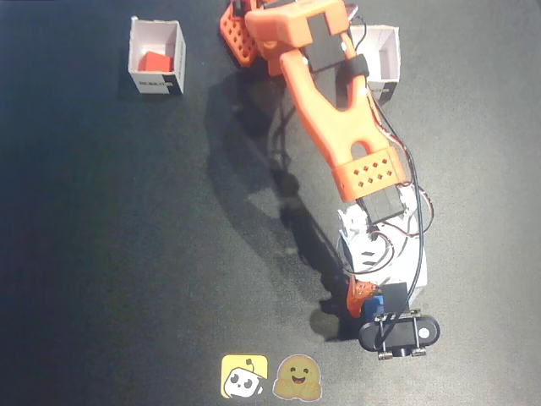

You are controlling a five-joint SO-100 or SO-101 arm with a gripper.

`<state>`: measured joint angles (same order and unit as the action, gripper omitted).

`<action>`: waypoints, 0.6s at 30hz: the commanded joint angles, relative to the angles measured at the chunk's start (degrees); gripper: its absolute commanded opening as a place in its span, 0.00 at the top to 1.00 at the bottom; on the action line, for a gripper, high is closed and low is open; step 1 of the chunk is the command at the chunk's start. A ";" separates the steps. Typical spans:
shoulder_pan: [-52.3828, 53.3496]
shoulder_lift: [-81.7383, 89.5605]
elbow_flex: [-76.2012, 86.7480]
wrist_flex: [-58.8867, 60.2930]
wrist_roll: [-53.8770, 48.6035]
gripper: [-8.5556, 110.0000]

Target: Put the red cube in the right box and the blue cube in the left box.

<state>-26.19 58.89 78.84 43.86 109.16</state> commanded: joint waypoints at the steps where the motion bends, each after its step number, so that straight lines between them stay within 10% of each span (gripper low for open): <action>1: -0.53 0.09 -3.25 -1.32 0.79 0.75; 18: -0.09 2.90 -2.81 2.72 0.53 0.83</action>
<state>-26.19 56.78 78.84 44.91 110.30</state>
